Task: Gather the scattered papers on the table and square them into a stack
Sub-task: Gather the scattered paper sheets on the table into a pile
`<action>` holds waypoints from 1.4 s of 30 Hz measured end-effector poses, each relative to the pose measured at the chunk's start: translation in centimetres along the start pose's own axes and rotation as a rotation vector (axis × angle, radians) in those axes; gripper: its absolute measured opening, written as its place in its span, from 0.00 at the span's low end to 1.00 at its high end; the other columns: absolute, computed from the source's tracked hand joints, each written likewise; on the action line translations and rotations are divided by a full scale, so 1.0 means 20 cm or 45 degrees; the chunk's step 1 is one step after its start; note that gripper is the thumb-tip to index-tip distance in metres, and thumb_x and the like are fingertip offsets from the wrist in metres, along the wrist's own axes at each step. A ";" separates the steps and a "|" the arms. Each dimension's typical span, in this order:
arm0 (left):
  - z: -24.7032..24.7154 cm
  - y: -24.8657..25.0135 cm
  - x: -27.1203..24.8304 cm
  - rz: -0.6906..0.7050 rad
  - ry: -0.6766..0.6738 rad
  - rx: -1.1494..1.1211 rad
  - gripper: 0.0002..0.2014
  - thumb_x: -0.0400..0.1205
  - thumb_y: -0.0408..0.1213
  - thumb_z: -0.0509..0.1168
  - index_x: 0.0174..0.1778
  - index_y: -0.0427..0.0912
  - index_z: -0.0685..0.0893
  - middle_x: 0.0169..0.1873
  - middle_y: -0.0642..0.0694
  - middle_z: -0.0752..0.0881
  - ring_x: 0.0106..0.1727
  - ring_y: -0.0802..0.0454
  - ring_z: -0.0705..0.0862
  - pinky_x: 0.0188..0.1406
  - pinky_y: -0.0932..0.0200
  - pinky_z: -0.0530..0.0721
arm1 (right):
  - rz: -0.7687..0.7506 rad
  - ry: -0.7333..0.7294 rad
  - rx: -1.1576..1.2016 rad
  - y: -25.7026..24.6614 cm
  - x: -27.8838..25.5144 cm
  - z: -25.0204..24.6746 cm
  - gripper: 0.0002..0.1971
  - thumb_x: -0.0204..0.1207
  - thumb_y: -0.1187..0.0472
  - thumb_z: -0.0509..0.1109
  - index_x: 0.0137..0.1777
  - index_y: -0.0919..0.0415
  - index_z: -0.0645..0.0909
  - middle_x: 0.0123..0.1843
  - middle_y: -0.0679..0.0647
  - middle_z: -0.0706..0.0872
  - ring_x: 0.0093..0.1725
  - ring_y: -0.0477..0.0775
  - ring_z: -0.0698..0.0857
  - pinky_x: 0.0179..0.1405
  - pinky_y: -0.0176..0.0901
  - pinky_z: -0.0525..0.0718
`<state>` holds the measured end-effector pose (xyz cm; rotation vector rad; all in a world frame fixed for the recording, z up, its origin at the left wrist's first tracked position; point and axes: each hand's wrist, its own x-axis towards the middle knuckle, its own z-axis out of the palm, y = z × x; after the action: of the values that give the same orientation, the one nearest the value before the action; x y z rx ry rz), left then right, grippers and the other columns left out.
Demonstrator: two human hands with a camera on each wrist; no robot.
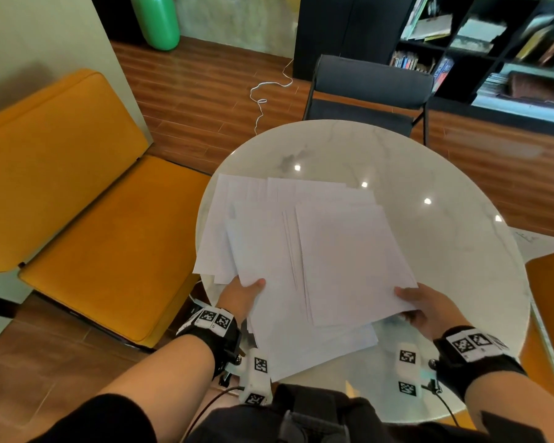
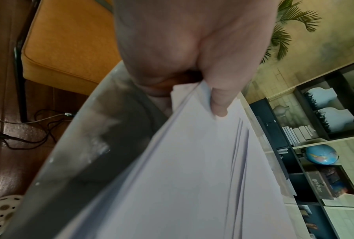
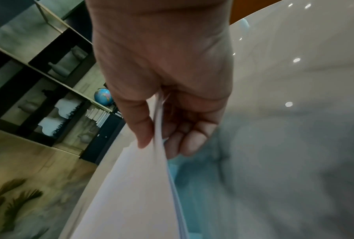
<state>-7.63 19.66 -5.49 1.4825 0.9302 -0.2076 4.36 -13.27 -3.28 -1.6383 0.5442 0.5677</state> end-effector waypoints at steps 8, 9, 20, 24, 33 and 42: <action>0.00 0.00 0.00 -0.004 0.017 -0.027 0.26 0.79 0.47 0.68 0.71 0.39 0.77 0.66 0.41 0.84 0.67 0.40 0.80 0.74 0.41 0.74 | -0.328 -0.203 -0.452 -0.25 -0.06 0.20 0.30 0.66 0.68 0.72 0.71 0.59 0.75 0.63 0.62 0.85 0.60 0.66 0.84 0.61 0.66 0.83; 0.00 0.00 0.00 -0.003 0.014 -0.028 0.26 0.78 0.47 0.68 0.70 0.39 0.77 0.66 0.41 0.84 0.67 0.40 0.80 0.74 0.41 0.74 | -0.396 -0.214 -0.512 -0.26 -0.08 0.24 0.34 0.66 0.69 0.72 0.74 0.56 0.73 0.64 0.57 0.84 0.61 0.63 0.83 0.63 0.64 0.82; 0.00 0.01 0.00 -0.007 0.019 -0.017 0.26 0.80 0.48 0.67 0.71 0.40 0.76 0.67 0.40 0.83 0.68 0.39 0.80 0.74 0.40 0.74 | -0.417 0.291 -1.319 -0.12 -0.06 0.22 0.30 0.74 0.73 0.64 0.76 0.54 0.69 0.69 0.63 0.74 0.49 0.63 0.84 0.47 0.47 0.79; 0.00 0.01 0.00 0.004 0.022 -0.014 0.27 0.80 0.49 0.67 0.72 0.40 0.75 0.68 0.41 0.82 0.69 0.39 0.79 0.75 0.40 0.73 | -0.528 0.376 -1.309 -0.11 -0.10 0.26 0.34 0.73 0.76 0.62 0.80 0.56 0.65 0.70 0.62 0.68 0.48 0.66 0.84 0.48 0.51 0.83; -0.01 0.04 -0.04 0.014 -0.019 -0.089 0.31 0.76 0.54 0.69 0.73 0.43 0.74 0.68 0.45 0.81 0.69 0.40 0.79 0.75 0.39 0.72 | -0.352 -0.183 -1.125 -0.06 -0.12 0.43 0.32 0.73 0.69 0.71 0.77 0.54 0.70 0.69 0.58 0.79 0.60 0.51 0.78 0.53 0.38 0.73; 0.00 0.04 -0.04 -0.029 0.015 -0.019 0.22 0.81 0.39 0.66 0.71 0.39 0.75 0.67 0.40 0.81 0.70 0.38 0.78 0.75 0.44 0.71 | -0.150 0.402 -1.106 -0.17 0.05 0.29 0.35 0.72 0.45 0.73 0.77 0.54 0.68 0.75 0.66 0.67 0.72 0.70 0.70 0.71 0.62 0.71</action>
<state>-7.59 19.43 -4.37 1.4613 0.9563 -0.2085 6.96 -7.10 -2.16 -2.5963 0.4432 0.4841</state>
